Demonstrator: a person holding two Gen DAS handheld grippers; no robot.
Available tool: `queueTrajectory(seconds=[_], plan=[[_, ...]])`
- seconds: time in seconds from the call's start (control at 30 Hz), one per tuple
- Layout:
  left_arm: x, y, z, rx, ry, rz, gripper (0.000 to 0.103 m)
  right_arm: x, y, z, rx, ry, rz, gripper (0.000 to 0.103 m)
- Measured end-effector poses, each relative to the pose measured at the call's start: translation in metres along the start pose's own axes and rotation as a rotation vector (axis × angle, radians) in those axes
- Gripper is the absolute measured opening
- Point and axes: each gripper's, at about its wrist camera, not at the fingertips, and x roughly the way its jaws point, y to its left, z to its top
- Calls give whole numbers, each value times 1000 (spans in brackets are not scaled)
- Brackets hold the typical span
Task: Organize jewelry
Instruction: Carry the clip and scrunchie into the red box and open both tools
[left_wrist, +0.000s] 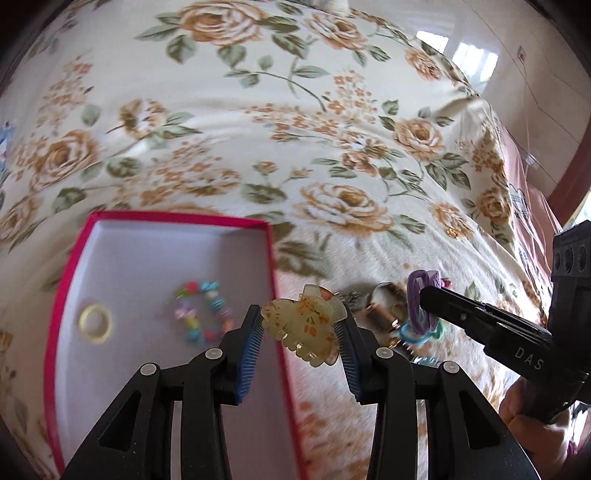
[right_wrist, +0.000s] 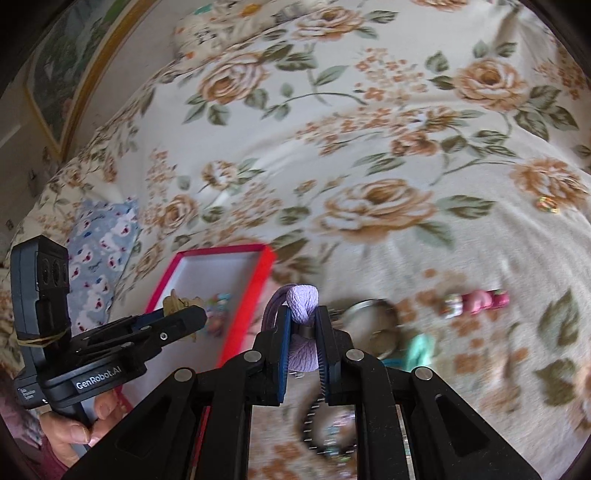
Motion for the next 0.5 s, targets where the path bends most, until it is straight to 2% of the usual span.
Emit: queueTrajectory(seconds=[0.5], plan=[[-43,58,-32,-82,-11,104,39,35,68,-16,-97,75,79,13]])
